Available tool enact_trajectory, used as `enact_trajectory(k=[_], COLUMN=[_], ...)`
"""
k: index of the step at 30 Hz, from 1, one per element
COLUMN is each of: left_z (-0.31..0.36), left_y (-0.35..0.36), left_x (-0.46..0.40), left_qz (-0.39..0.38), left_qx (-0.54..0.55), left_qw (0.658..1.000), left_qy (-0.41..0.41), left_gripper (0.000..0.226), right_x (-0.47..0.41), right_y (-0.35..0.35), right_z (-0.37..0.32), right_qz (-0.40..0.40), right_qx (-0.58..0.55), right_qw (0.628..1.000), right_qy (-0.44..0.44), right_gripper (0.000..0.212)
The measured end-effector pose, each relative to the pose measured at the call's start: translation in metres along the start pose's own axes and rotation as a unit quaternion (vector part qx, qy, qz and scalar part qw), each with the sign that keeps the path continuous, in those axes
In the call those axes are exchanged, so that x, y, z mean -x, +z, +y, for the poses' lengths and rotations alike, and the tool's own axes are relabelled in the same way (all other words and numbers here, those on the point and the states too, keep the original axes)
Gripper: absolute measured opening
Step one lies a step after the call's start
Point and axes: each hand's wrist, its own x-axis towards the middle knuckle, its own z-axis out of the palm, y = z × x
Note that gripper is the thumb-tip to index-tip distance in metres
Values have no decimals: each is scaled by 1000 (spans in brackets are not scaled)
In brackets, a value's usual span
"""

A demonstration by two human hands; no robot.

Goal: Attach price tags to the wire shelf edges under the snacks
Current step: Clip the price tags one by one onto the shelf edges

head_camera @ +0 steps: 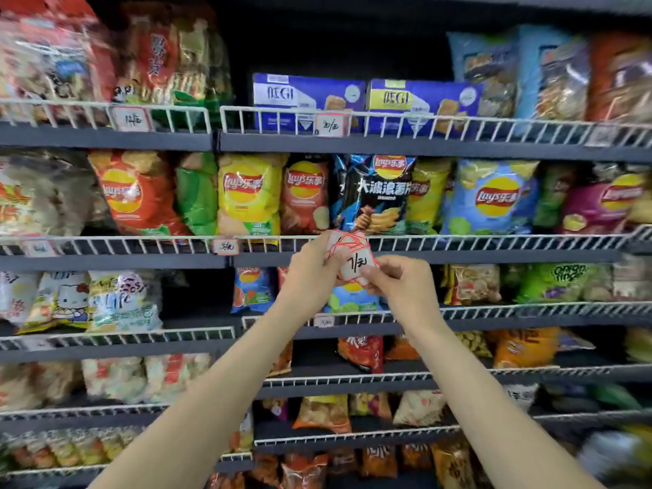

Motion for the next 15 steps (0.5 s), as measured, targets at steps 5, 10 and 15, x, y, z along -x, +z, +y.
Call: enact_trajectory(k=[5,10,15], left_z=[18,44,83], left_y=[49,106,186], left_x=[-33,-58,-66], left_qz=[-49,-68,-70], left_qx=[82,109,172], left_qw=[995,991,982], left_qy=[15,49,45], left_gripper=[17,17,19], right_x=[-26,-39,-41], right_y=[-49,-107,-183], right_z=[20,30,42], right_qz=[30,85,135], right_qx=[35,-41,-106], right_qw=[999,995,984], right_qy=[4,31,51], right_gripper=[10,9,16])
